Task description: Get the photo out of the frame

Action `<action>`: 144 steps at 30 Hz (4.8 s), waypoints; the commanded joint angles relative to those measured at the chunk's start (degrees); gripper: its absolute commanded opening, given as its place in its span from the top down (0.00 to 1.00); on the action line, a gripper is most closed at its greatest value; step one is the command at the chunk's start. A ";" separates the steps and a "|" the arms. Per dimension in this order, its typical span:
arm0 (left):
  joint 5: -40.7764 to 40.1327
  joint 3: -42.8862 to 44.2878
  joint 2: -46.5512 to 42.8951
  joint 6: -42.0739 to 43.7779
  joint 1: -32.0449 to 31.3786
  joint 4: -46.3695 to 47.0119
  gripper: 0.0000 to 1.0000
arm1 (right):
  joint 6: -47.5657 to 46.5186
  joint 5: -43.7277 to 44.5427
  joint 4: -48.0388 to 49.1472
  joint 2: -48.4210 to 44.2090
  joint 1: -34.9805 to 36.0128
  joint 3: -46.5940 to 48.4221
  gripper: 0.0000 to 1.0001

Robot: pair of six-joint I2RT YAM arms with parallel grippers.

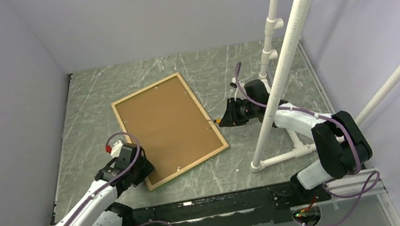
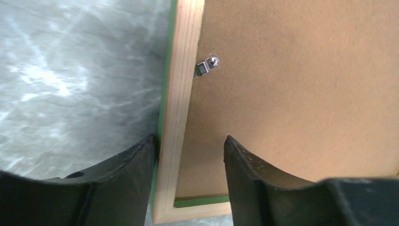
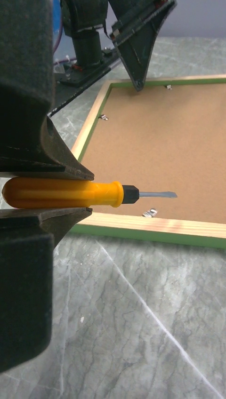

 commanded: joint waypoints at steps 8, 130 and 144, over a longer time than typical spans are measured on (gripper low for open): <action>6.20 2.61 10.80 -3.59 -10.44 16.67 0.55 | -3.26 15.63 -10.81 0.47 1.06 6.14 1.00; 25.83 18.36 36.15 55.24 -15.80 70.21 1.00 | 13.22 -8.78 9.82 11.04 3.63 17.68 0.59; 27.23 10.30 23.09 28.84 -5.44 59.64 0.14 | -7.54 8.44 -1.50 13.67 3.65 23.78 1.00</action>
